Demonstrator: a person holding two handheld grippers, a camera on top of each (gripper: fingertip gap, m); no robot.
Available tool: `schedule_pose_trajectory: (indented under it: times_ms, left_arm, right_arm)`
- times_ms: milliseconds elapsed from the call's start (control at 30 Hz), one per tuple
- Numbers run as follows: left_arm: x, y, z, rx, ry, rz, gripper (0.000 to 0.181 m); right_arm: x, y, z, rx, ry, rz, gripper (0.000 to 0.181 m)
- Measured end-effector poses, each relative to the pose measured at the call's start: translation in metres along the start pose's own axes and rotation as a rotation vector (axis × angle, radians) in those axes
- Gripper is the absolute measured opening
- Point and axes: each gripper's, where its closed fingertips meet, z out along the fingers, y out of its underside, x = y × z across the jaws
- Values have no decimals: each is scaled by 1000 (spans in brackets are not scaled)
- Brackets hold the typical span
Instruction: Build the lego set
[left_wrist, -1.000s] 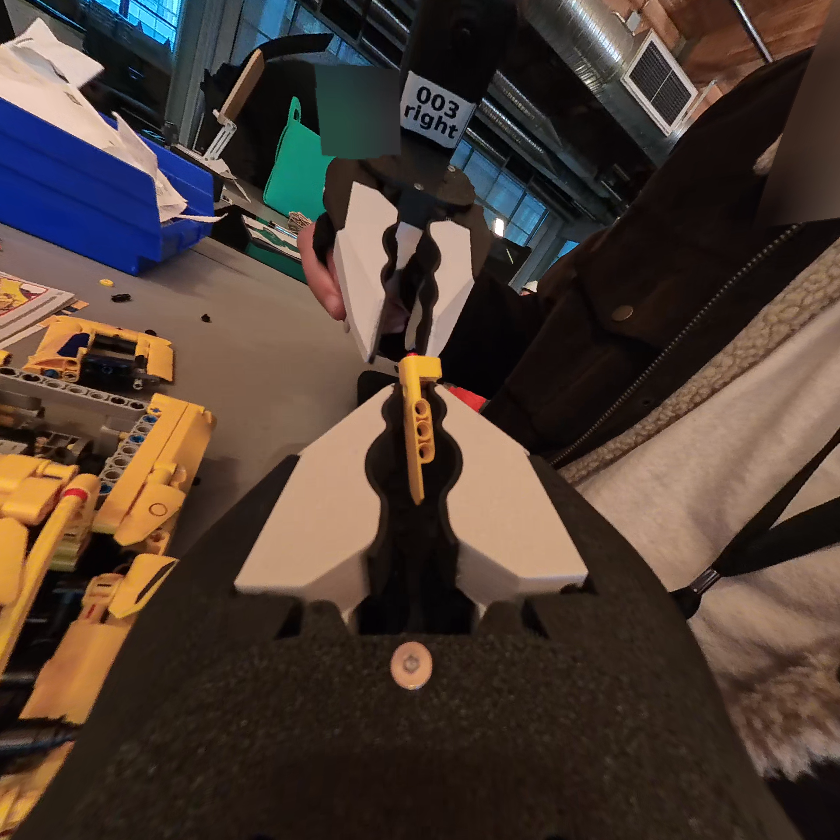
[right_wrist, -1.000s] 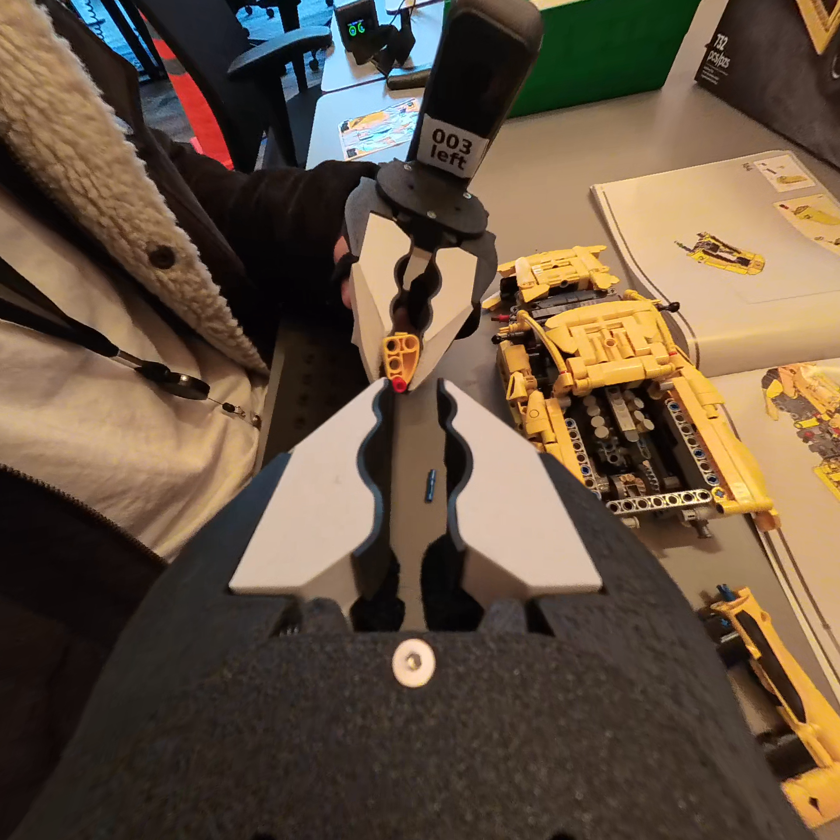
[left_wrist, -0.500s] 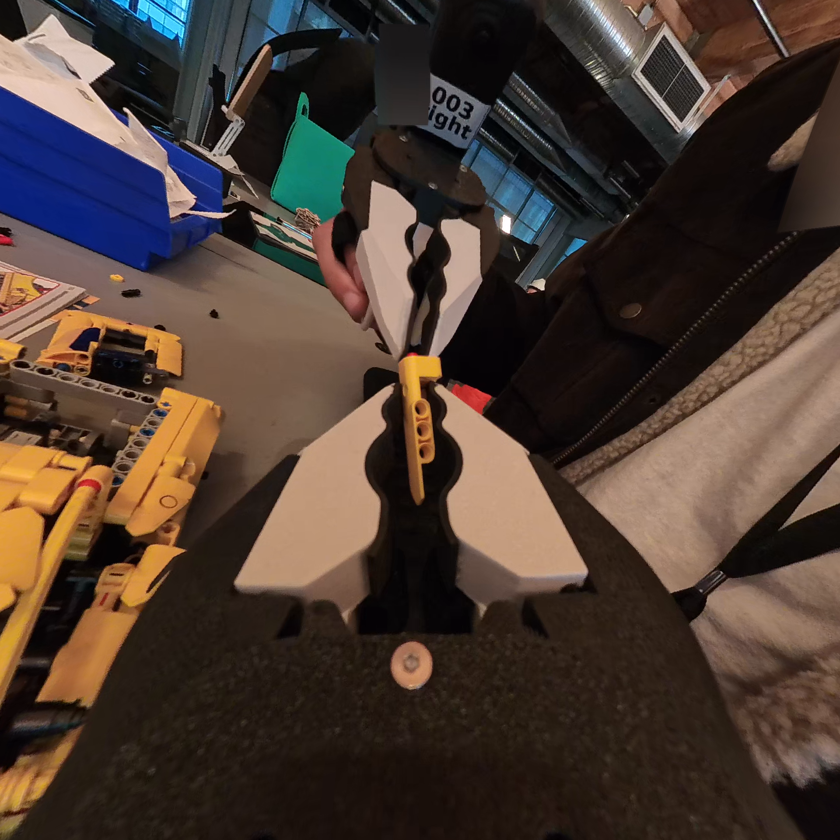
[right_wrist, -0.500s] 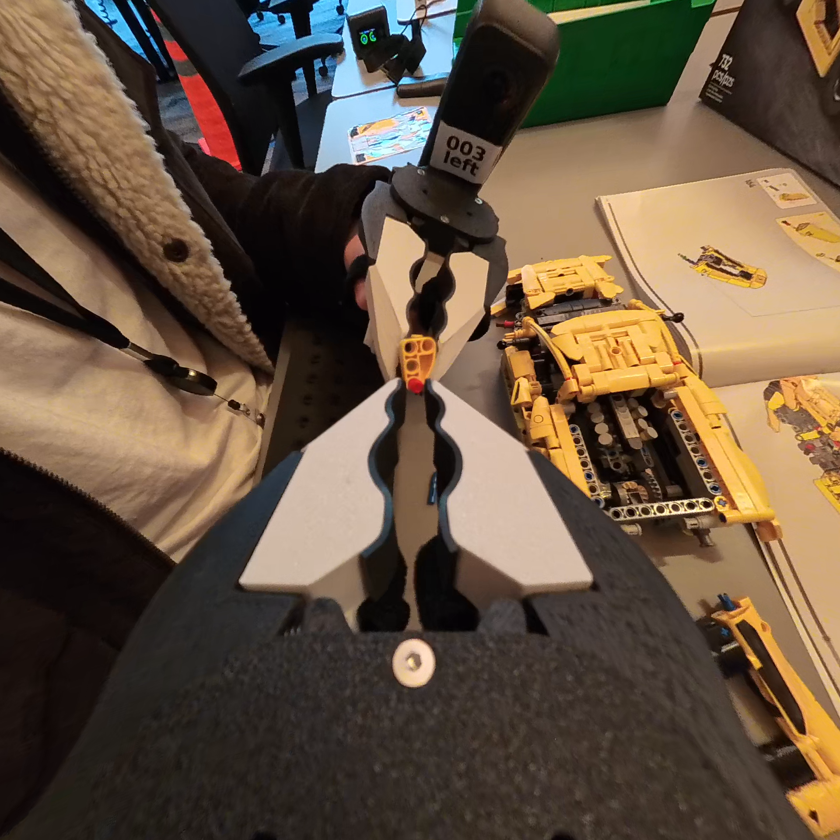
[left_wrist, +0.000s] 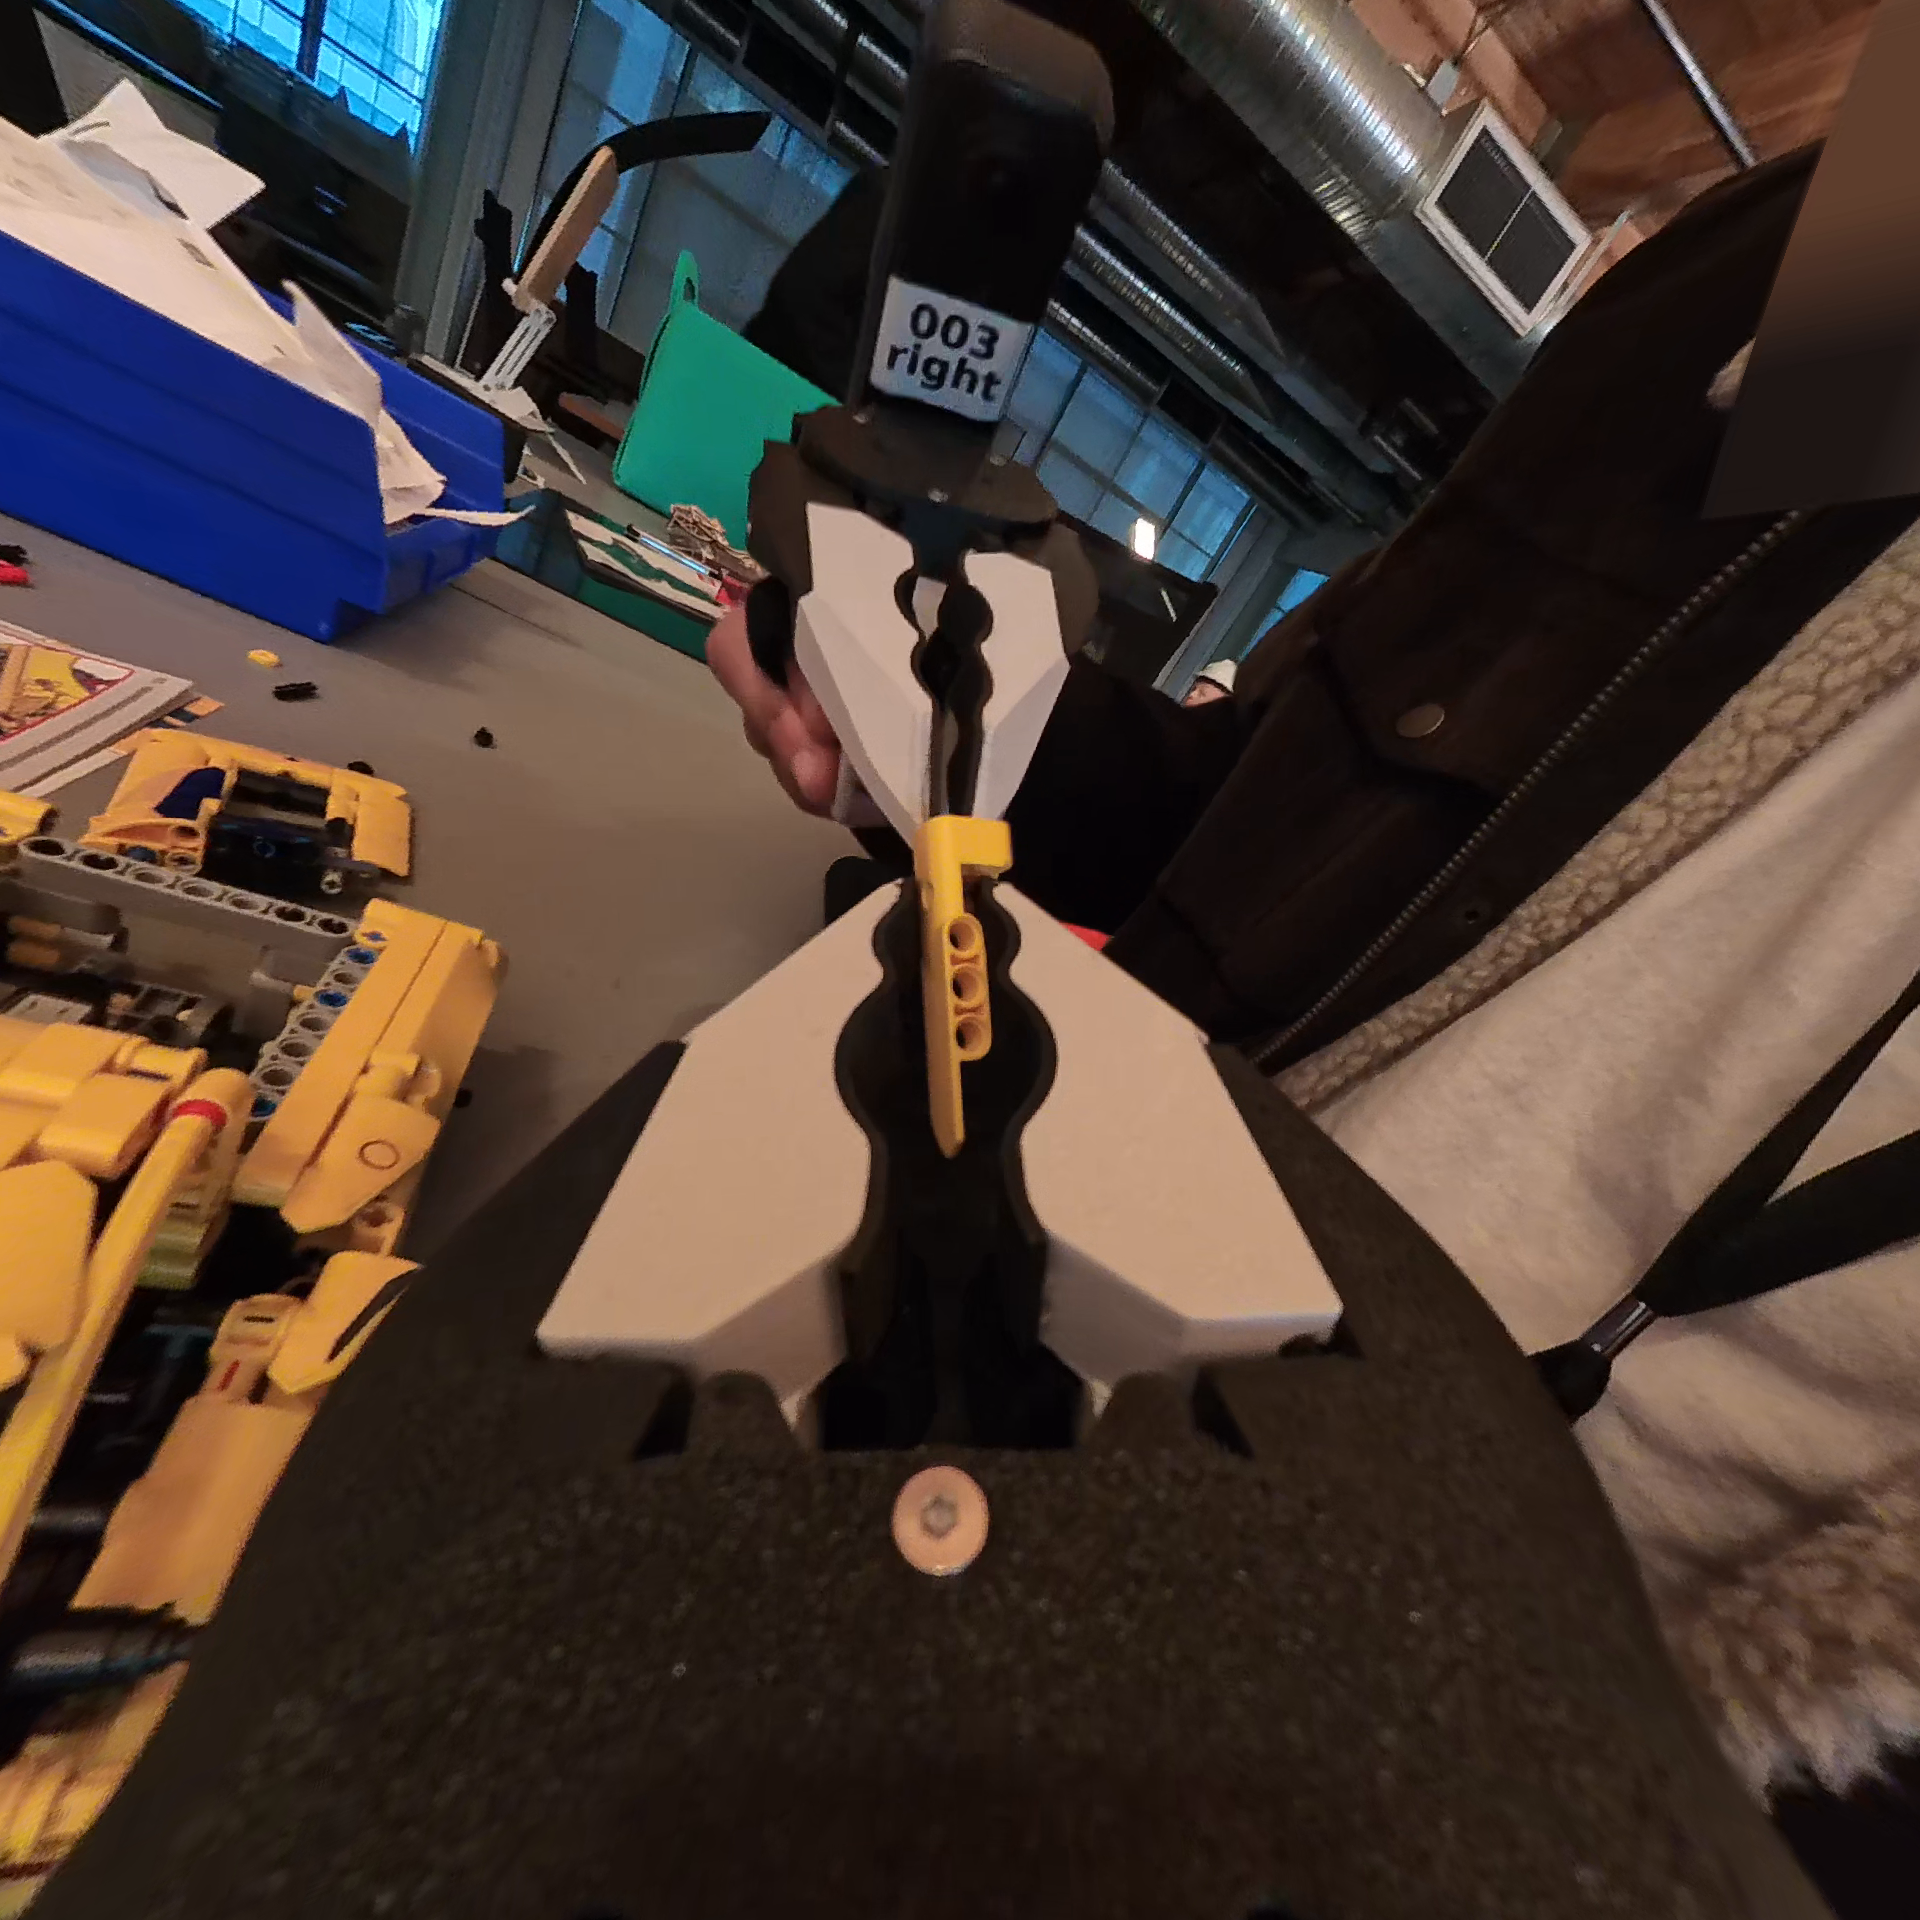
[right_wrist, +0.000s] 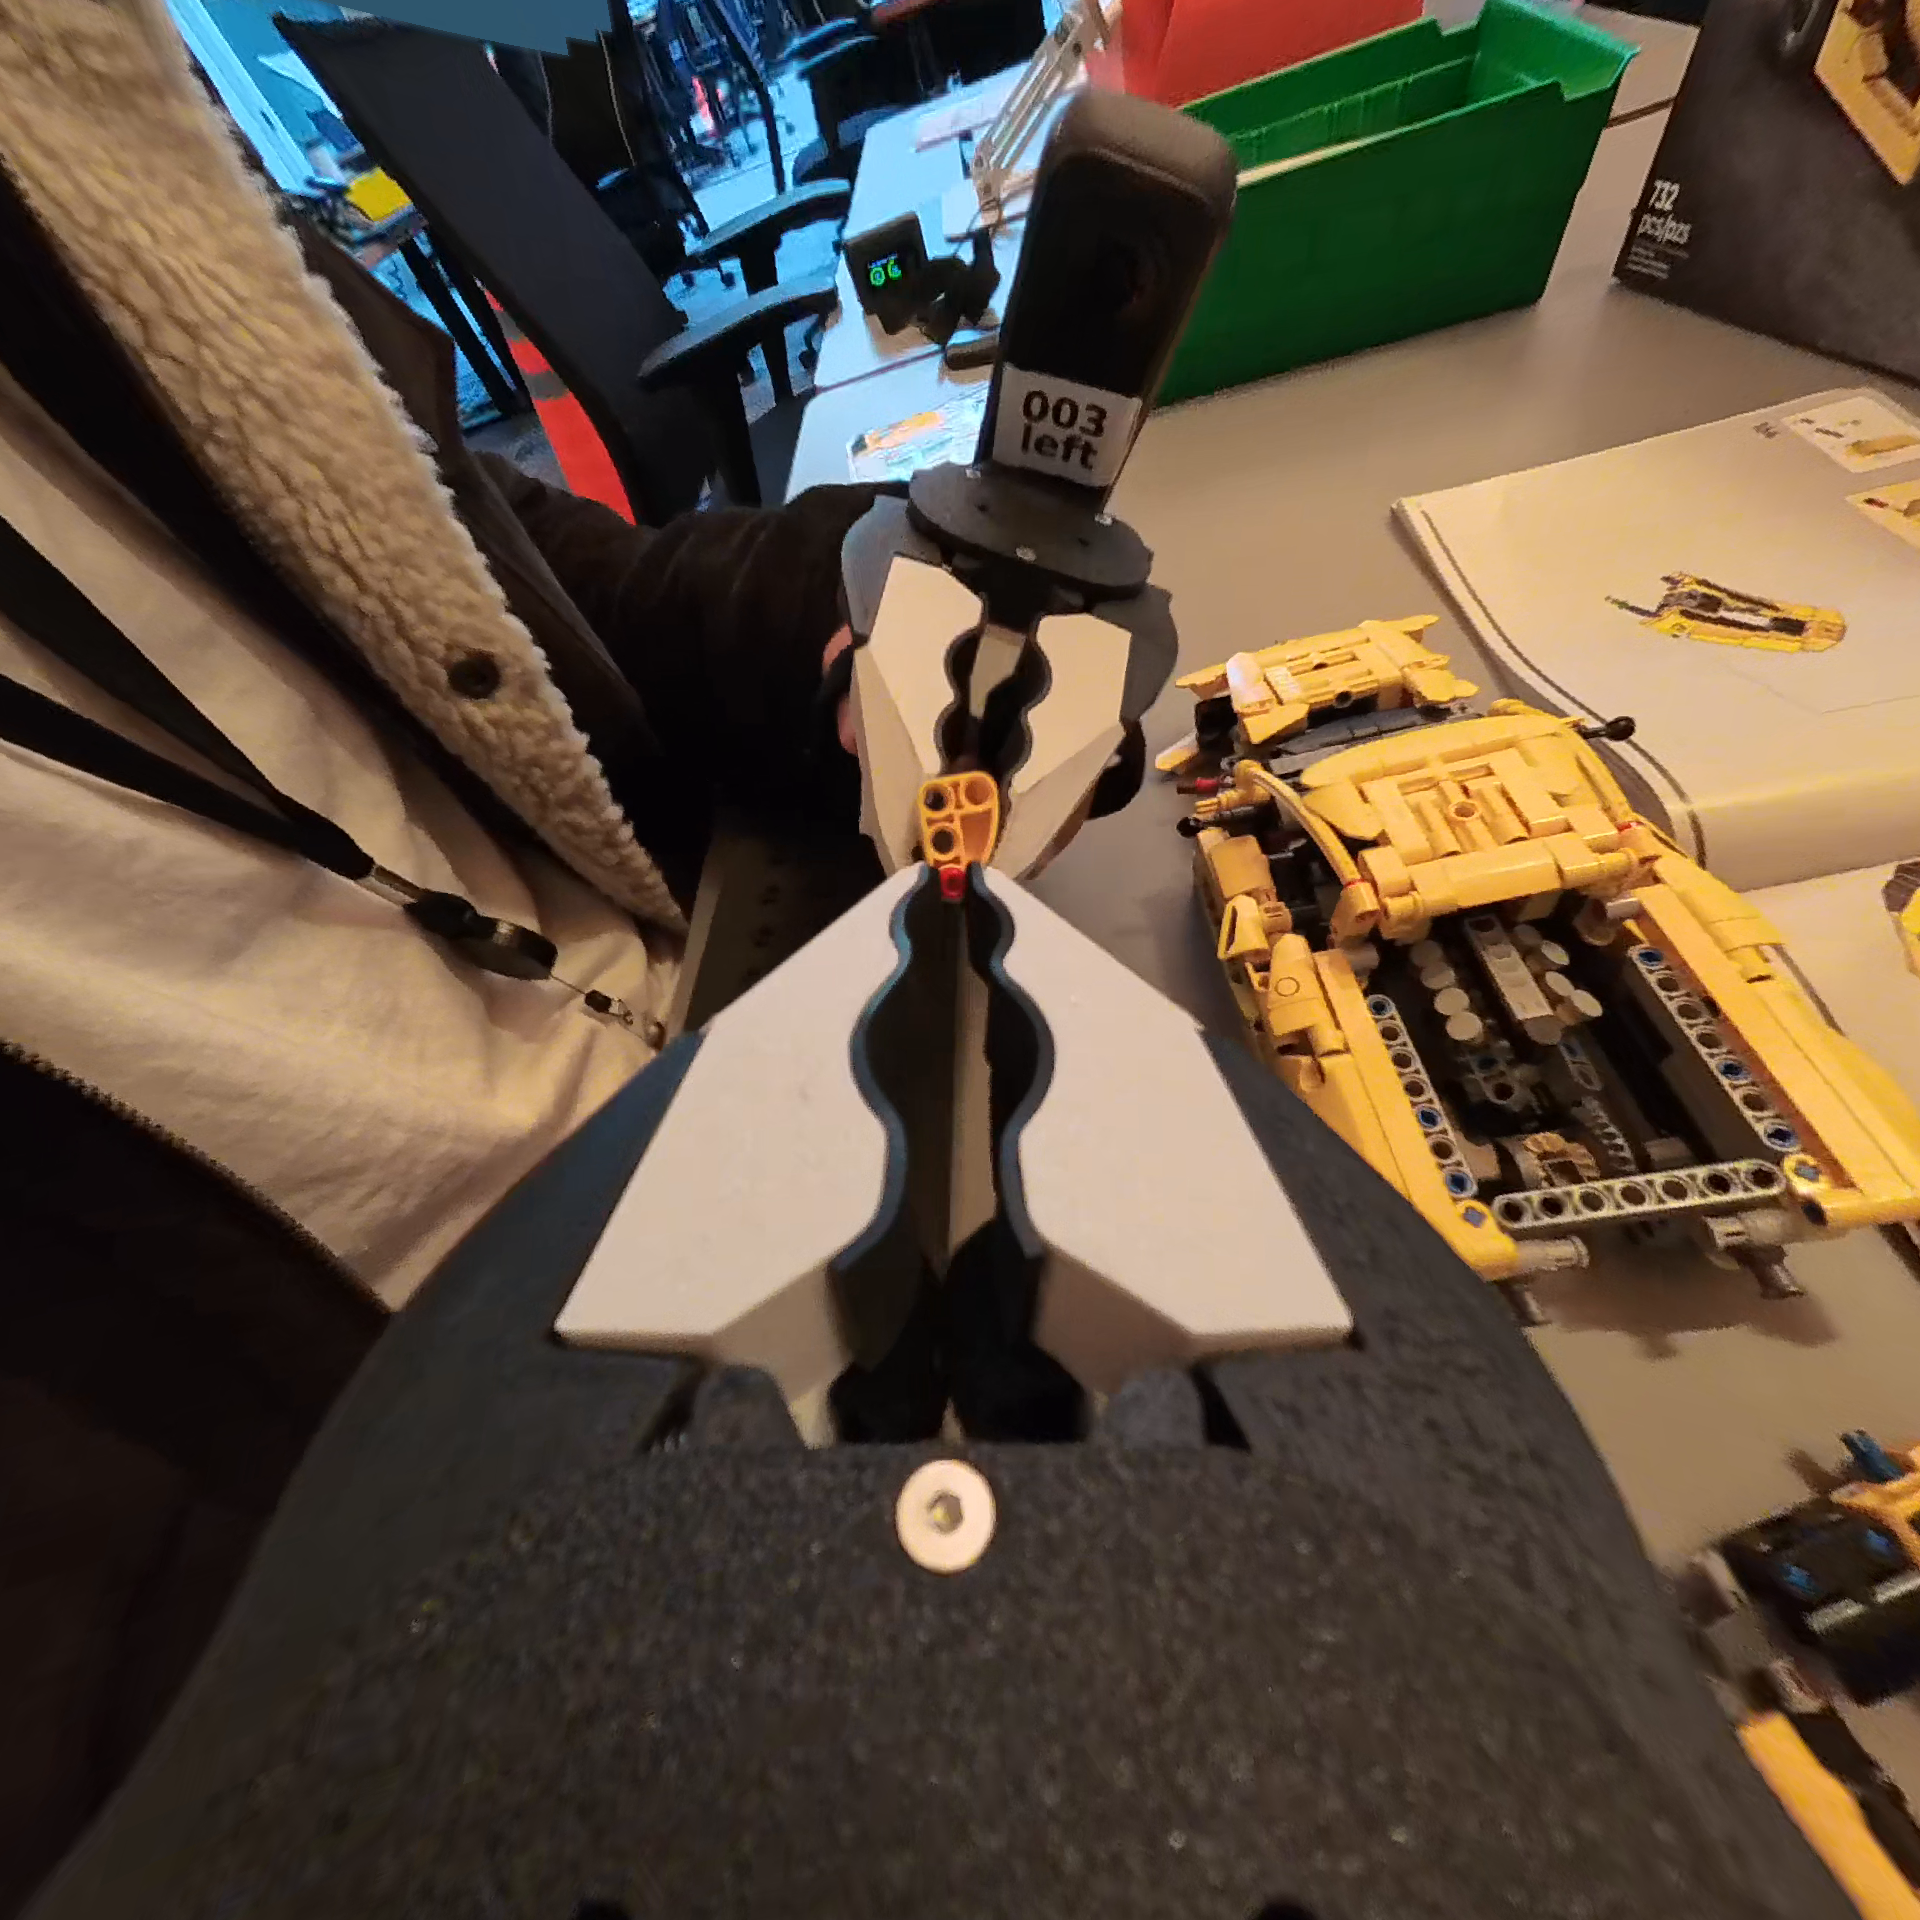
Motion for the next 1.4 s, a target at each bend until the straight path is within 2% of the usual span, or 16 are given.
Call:
schedule_pose_trajectory:
  times_ms: [100,200,233,300,400,533,700,733,1133,1267,1333,1400]
  left_arm:
    - [-2,-2,-1,18,-1,-12,8]
    - [-5,-11,-3,73,4,-53,10]
    - [-8,-14,-4,92,-5,-71,10]
    - [-20,-17,-10,124,-47,-121,10]
    - [-29,-26,-19,201,-55,-195,10]
    - [-32,-32,-25,256,-27,-270,10]
    - [-29,-35,-28,286,10,-308,10]
    - [-29,-35,-27,282,12,-308,10]
    - [-30,-41,-33,344,43,-362,9]
    - [-33,-44,-38,349,15,-352,10]
    - [-31,-52,-44,357,-7,-297,10]
    - [-36,-67,-67,394,-105,-203,10]
  right_arm:
    - [2,-3,1,42,19,5,5]
    - [10,-13,-1,77,115,-99,5]
    - [13,-16,-1,79,168,-153,9]
    - [15,-20,1,60,254,-288,31]
    - [22,-22,9,22,411,-431,45]
    - [35,-25,20,27,582,-549,41]
    - [47,-26,22,49,618,-498,30]
    - [47,-27,22,55,617,-499,22]
    - [50,-31,27,-4,652,-557,17]
    - [54,-36,30,76,596,-444,18]
    - [52,-46,27,186,565,-379,20]
    - [58,-55,10,316,593,-324,28]
